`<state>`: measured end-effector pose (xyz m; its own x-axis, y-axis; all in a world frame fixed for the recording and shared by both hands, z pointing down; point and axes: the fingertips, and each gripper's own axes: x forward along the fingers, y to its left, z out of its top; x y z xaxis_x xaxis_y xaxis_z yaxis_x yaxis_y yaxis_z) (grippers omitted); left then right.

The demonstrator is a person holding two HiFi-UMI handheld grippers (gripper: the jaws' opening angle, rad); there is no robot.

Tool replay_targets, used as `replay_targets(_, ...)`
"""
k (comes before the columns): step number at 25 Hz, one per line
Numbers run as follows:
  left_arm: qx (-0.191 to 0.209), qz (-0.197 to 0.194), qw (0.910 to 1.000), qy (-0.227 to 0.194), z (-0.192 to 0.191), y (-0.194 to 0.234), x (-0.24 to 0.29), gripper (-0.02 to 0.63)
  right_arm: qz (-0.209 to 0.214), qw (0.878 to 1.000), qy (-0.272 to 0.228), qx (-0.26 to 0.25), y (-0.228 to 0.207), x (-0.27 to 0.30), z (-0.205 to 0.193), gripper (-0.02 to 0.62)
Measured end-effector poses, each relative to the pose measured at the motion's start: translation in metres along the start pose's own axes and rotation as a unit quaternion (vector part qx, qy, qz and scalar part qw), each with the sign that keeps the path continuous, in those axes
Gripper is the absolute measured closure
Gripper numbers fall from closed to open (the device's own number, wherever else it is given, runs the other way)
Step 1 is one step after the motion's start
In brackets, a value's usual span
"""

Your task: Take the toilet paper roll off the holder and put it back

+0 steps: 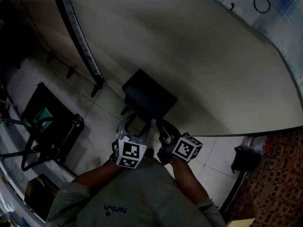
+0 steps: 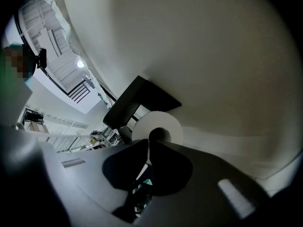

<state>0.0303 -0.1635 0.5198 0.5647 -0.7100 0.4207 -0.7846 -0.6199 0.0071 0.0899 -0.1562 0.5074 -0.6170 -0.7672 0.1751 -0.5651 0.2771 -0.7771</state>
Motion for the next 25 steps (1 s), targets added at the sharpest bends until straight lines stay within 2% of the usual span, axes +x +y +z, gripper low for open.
replay_targets(13,0.017,-0.004,0.9999,0.002,0.003,0.001,-0.004,0.364,0.001,1.0,0.015,-0.002,0.004,0.021,-0.003,0.595)
replay_targets(17,0.011,-0.006,0.9999,0.001,0.001,0.0,-0.003,0.367,-0.002,1.0,0.017,-0.005,0.003,0.022,-0.003,0.595)
replay_targets(25,0.012,-0.014,0.9998,0.0,0.0,-0.003,-0.004,0.377,-0.027,0.999,0.021,-0.023,-0.005,0.013,-0.005,0.595)
